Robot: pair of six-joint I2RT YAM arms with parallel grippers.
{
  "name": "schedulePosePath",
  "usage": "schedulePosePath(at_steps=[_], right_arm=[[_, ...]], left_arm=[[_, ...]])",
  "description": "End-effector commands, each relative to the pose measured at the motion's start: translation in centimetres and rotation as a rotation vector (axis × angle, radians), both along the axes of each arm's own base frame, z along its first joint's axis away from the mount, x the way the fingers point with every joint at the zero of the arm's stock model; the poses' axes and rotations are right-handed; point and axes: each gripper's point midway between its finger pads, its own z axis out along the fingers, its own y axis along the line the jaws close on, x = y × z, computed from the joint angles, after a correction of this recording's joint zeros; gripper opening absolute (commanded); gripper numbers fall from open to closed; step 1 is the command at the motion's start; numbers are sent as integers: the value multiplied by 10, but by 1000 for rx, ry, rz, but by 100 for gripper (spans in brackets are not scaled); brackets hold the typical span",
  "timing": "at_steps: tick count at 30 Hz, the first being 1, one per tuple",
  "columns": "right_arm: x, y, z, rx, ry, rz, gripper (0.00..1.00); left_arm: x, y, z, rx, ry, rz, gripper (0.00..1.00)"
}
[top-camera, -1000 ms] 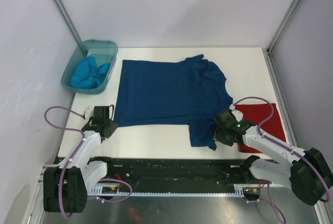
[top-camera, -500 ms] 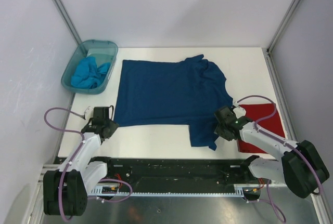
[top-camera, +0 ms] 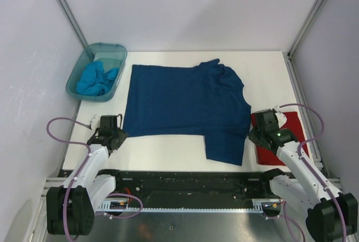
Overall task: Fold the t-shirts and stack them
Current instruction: Flatten out the tshirt
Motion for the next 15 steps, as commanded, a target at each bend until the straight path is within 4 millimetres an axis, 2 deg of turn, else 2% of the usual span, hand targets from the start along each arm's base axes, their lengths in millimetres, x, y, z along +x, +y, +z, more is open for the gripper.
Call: schedulePosePath(at_steps=[1, 4, 7, 9, 15], right_arm=[[-17, 4, 2, 48, 92, 33, 0], [-24, 0, -4, 52, 141, -2, 0], [-26, -2, 0, 87, 137, -15, 0], [-26, 5, 6, 122, 120, 13, 1], [-37, 28, 0, 93, 150, 108, 31]], left_arm=[[5, 5, 3, 8, -22, 26, 45], [5, 5, 1, 14, -13, 25, 47], [7, 6, 1, 19, -10, 19, 48], [10, 7, 5, 25, -17, 16, 48], [18, 10, 11, 56, -16, 5, 47]])
